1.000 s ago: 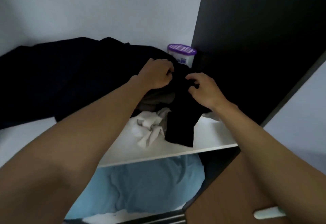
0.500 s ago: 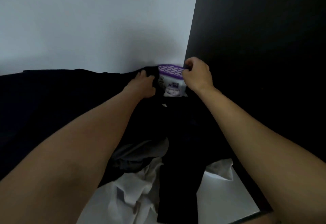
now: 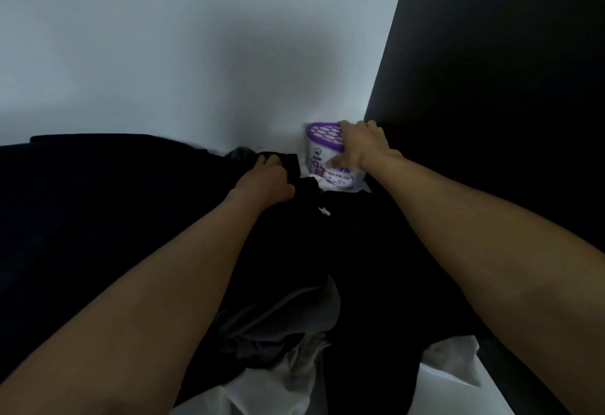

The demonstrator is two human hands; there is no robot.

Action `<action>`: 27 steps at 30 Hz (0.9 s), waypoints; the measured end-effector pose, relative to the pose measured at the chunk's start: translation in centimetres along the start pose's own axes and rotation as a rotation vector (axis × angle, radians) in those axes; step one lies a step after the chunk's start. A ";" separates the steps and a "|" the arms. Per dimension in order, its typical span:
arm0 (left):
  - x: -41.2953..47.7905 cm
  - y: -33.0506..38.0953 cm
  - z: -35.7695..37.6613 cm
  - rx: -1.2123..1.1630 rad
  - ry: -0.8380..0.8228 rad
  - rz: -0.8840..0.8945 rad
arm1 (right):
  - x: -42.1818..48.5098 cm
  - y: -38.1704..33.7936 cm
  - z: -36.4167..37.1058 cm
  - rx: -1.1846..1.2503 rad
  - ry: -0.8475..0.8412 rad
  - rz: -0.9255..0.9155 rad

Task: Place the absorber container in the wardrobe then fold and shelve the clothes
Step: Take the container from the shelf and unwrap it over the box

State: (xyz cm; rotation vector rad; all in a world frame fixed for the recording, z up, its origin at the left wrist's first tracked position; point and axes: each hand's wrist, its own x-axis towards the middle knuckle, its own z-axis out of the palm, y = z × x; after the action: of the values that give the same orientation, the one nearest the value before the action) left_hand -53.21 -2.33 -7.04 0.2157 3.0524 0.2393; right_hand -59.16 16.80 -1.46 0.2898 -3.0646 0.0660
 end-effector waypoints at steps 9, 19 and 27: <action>-2.7 0.6 -4.1 -0.721 0.182 -0.006 | -2.8 -0.2 -4.7 0.224 0.104 0.032; -14.0 1.2 -13.3 -1.257 0.278 -0.225 | -9.2 -8.5 -13.1 0.379 0.260 -0.299; -31.8 -0.7 -14.4 -1.306 0.485 -0.431 | -22.9 -16.4 -15.3 0.545 0.091 -0.624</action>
State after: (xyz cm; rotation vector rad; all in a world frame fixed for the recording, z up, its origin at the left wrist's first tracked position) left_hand -23.14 -9.81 9.00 -0.6270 2.4693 2.2729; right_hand -32.76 5.68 12.89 1.1995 -2.6552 0.8431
